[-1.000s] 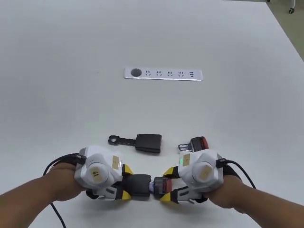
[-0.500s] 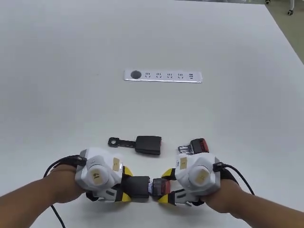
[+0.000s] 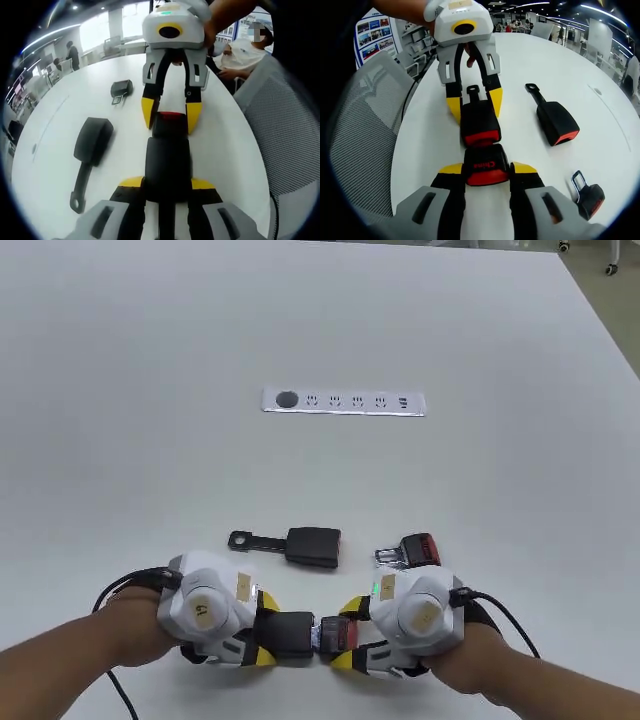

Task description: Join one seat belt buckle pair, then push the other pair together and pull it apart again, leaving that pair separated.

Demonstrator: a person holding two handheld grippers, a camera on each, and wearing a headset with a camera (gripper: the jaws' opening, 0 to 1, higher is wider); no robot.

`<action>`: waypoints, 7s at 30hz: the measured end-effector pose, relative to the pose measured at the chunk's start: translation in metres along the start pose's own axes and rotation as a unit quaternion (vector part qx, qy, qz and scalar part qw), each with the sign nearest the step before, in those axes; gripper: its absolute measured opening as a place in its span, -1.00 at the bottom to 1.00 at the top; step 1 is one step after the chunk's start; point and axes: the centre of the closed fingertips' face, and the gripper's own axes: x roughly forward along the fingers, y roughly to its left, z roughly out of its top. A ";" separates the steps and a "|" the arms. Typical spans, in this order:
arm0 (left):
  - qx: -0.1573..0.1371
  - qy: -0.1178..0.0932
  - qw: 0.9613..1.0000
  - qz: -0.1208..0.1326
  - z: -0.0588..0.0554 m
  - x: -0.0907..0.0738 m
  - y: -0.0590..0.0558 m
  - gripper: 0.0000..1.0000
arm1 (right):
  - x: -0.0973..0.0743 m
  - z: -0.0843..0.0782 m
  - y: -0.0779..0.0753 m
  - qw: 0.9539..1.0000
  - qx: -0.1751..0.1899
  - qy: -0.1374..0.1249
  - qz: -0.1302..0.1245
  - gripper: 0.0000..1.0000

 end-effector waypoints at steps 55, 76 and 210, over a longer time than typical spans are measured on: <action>0.000 -0.022 1.000 -0.009 -0.006 -0.004 -0.002 -0.34 | -0.044 -0.035 -0.001 0.999 0.010 -0.032 -0.005 -0.35; 0.000 -0.021 1.000 -0.010 -0.005 -0.005 -0.002 -0.34 | -0.064 -0.056 -0.007 0.999 0.011 -0.032 -0.005 -0.34; 0.020 -0.011 1.000 -0.008 0.041 0.018 0.114 -0.33 | -0.069 -0.056 -0.139 0.999 -0.025 -0.016 -0.018 -0.27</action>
